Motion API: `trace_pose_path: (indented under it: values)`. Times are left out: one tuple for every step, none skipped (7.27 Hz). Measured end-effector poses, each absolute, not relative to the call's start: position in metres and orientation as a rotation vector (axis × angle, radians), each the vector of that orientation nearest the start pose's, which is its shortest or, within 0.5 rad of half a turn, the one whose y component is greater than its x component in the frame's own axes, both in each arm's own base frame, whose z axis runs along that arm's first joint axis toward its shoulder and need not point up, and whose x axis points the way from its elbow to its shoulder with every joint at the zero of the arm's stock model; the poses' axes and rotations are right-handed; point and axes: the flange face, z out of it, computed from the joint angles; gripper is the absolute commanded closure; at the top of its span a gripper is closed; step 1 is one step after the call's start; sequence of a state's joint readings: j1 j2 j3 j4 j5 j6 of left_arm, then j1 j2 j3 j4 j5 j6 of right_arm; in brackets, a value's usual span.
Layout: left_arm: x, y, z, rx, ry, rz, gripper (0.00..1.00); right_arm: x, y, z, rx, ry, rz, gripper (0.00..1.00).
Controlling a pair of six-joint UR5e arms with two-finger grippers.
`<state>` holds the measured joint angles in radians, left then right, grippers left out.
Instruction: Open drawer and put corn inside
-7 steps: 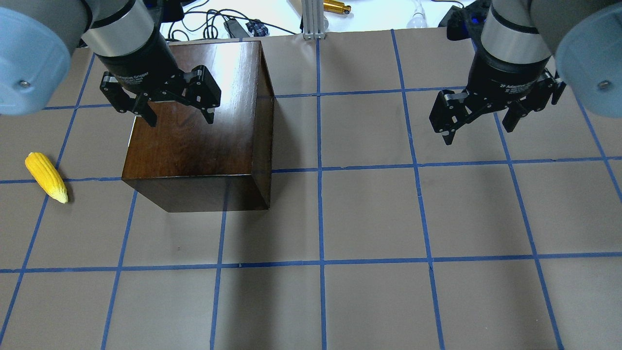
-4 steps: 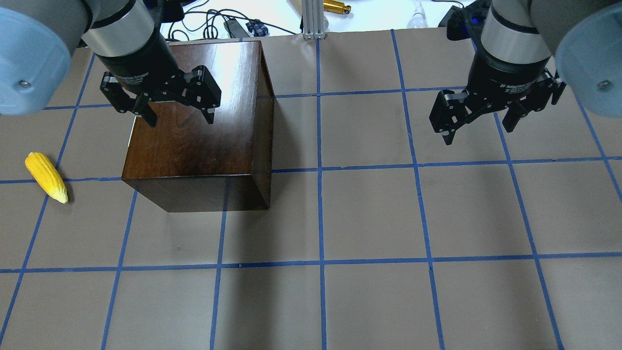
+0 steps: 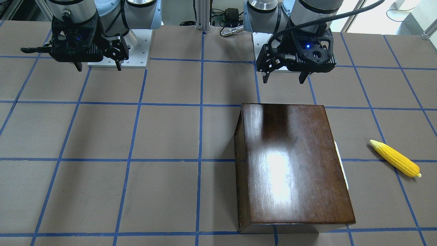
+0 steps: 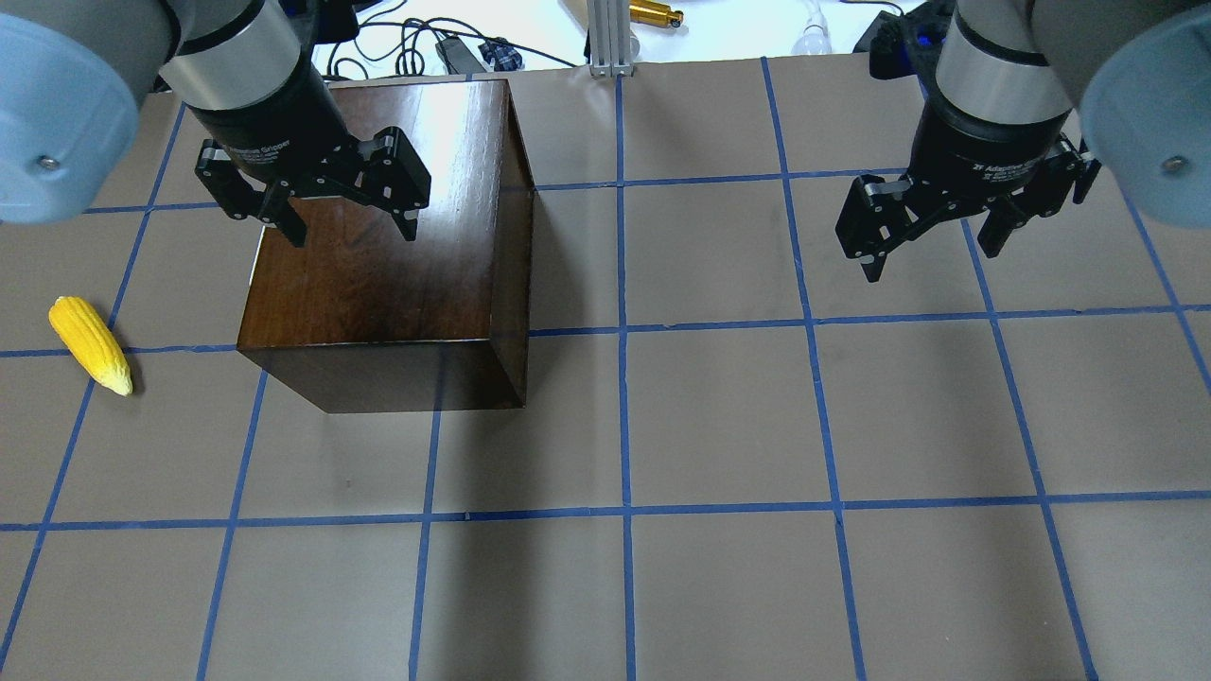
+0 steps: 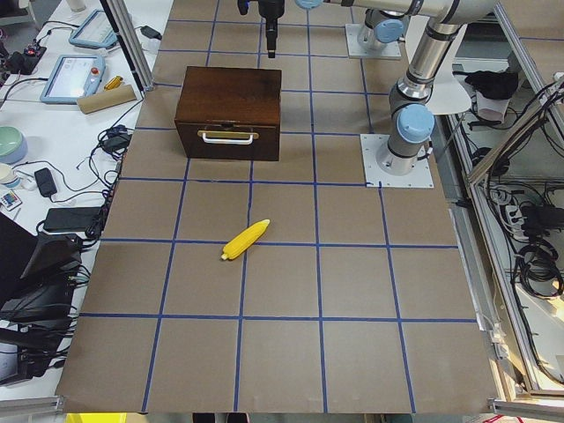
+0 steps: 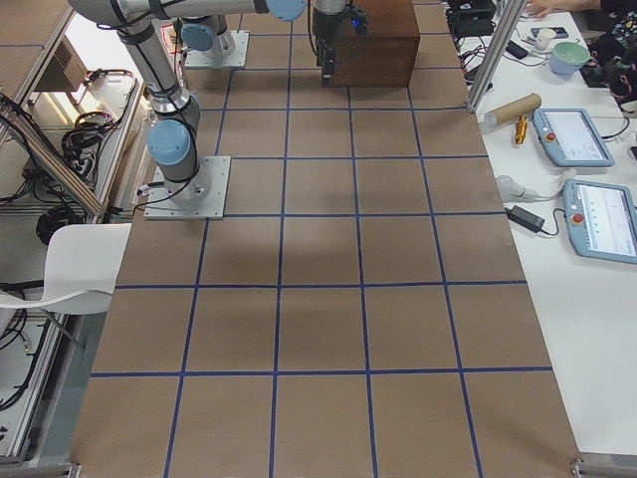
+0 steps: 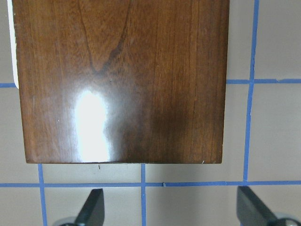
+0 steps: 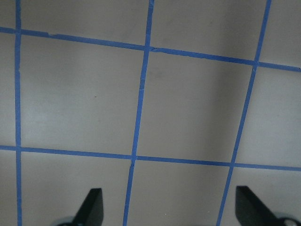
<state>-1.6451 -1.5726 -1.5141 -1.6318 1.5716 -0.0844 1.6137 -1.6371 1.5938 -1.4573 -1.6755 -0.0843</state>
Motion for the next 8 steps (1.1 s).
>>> trace_pose_path:
  values:
    - [-0.167,-0.483,0.507,-0.024,3.142,0.011,0.0,0.142,-0.45,0.498,-0.212,3.236,0.117,0.0]
    - [-0.159,-0.488,0.506,-0.051,3.145,0.009,0.0,0.142,-0.45,0.498,-0.212,3.236,0.117,0.0]
    - [-0.146,-0.494,0.506,-0.087,3.146,0.007,0.0,0.142,-0.45,0.498,-0.212,3.236,0.117,0.0]
    - [-0.126,-0.5,0.503,-0.107,3.144,0.014,0.0,0.142,-0.45,0.498,-0.211,3.236,0.117,0.0]
    - [-0.095,-0.51,0.498,-0.132,3.14,0.031,0.0,0.142,-0.45,0.498,-0.212,3.236,0.117,0.0]
    - [-0.052,-0.52,0.492,-0.183,3.139,0.051,0.0,0.142,-0.45,0.498,-0.212,3.236,0.117,0.0]
    - [-0.007,-0.527,0.484,-0.199,3.142,0.072,0.0,0.142,-0.45,0.498,-0.211,3.237,0.117,0.0]
    - [0.04,-0.531,0.477,-0.187,3.149,0.094,0.0,0.142,-0.45,0.498,-0.211,3.237,0.116,0.0]
